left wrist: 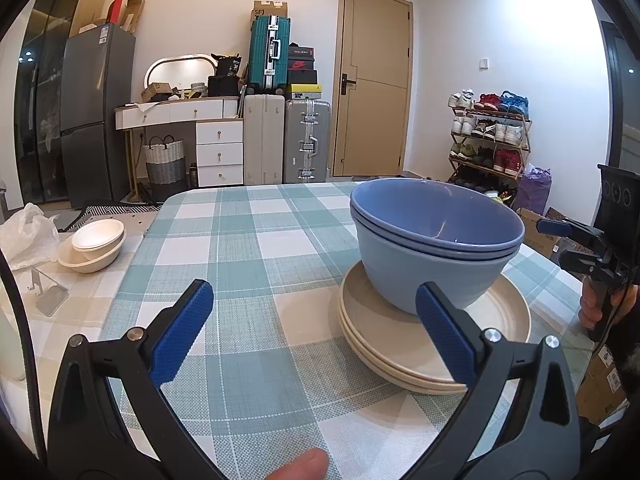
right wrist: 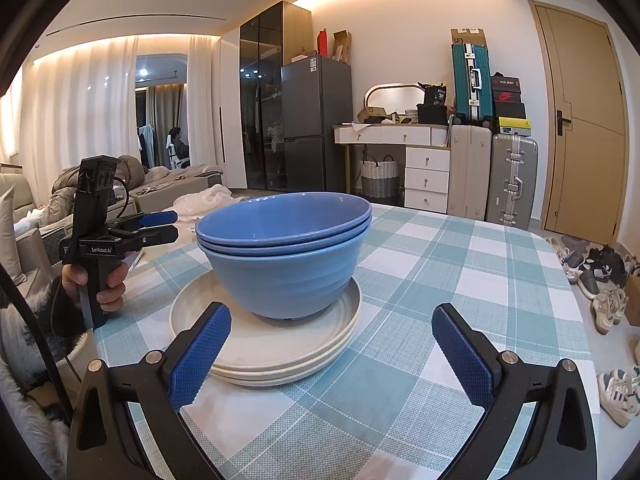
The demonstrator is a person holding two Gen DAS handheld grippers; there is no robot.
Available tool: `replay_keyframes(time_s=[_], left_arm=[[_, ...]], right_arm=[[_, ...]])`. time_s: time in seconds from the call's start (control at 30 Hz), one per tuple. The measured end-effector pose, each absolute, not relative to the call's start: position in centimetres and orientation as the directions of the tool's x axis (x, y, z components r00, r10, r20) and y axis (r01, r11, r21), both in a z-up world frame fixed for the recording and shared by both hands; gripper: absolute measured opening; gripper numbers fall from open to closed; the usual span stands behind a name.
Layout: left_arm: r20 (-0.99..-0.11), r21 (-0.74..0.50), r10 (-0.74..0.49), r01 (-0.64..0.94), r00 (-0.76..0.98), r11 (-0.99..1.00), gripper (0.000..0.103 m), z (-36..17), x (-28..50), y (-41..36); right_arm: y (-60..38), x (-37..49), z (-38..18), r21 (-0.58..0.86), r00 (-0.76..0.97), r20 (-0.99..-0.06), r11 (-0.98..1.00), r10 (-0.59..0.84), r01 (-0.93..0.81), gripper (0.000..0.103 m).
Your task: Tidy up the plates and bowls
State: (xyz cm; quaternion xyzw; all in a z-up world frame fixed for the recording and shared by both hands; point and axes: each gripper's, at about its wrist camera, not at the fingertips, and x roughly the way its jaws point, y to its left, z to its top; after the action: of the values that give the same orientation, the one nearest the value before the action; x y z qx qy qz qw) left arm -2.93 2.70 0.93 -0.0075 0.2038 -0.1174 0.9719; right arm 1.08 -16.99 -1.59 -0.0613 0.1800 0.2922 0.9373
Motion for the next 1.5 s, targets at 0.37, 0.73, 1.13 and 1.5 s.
replay_keyframes(time_s=[0.37, 0.73, 1.13, 1.5], left_arm=[[-0.395, -0.067, -0.221, 0.212, 0.892, 0.975, 0.101, 0.87, -3.01, 2.57], [-0.395, -0.066, -0.218, 0.209, 0.892, 0.976, 0.101, 0.92, -2.99, 2.62], [-0.395, -0.066, -0.220, 0.211, 0.892, 0.975, 0.101, 0.92, -3.01, 2.65], [-0.394, -0.067, -0.220, 0.211, 0.892, 0.975, 0.101, 0.95, -3.03, 2.64]], right_arm=[[-16.90, 0.96, -1.65, -0.011, 0.763, -0.373, 0.820, 0.527, -0.572, 0.103], [-16.87, 0.91, -1.66, -0.012, 0.763, -0.374, 0.820, 0.527, -0.572, 0.103], [-16.88, 0.89, -1.66, -0.012, 0.763, -0.373, 0.820, 0.528, -0.573, 0.103], [-16.87, 0.89, -1.65, -0.012, 0.763, -0.374, 0.820, 0.527, -0.572, 0.103]])
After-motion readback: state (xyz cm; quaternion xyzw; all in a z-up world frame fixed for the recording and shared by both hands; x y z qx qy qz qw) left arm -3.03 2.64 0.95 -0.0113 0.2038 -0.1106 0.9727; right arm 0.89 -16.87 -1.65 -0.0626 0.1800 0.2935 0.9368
